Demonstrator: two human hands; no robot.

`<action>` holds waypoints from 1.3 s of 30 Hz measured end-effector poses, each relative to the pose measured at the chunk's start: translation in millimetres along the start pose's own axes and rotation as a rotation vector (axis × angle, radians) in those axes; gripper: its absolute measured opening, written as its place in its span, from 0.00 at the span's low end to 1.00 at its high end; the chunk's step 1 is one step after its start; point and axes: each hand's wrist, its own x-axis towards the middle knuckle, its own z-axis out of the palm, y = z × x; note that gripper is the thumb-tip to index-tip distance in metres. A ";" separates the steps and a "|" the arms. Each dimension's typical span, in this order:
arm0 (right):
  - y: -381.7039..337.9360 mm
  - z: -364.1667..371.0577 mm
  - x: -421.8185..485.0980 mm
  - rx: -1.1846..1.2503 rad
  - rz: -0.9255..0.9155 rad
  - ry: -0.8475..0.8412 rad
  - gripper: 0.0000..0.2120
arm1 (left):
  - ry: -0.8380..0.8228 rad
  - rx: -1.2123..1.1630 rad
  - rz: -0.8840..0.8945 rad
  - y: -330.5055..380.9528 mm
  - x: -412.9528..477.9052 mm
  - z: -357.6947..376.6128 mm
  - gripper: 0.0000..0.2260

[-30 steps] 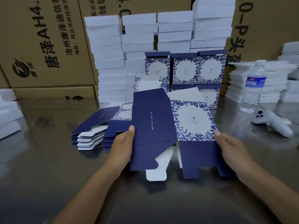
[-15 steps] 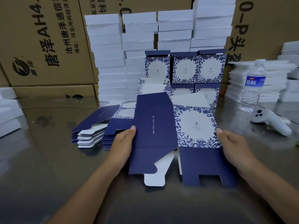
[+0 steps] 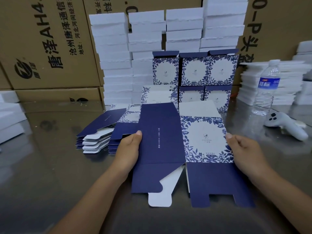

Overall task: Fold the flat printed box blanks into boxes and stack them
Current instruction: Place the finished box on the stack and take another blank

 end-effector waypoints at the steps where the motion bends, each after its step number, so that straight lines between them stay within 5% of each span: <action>1: -0.6 -0.8 -0.1 0.008 -0.009 0.003 0.24 | 0.009 -0.021 -0.005 -0.2 0.3 0.4 0.20; 7: -4.9 1.0 -5.7 -0.046 -0.074 -0.037 0.23 | 0.076 -0.064 0.005 1.9 -2.2 0.3 0.20; 14: -0.9 5.7 -7.2 0.138 0.080 -0.061 0.13 | 0.095 0.043 0.131 -1.8 0.7 -4.8 0.20; 25: -2.3 3.4 -5.9 0.150 0.049 0.036 0.15 | 0.064 -0.108 0.041 -1.1 0.8 -1.5 0.23; 31: -1.9 -0.1 -4.6 0.190 0.119 -0.033 0.15 | 0.128 0.077 0.148 -0.4 1.5 -5.3 0.17; 39: -1.9 -6.5 -0.6 0.090 0.145 0.005 0.16 | 0.003 -0.012 0.062 -2.4 -0.5 -0.1 0.19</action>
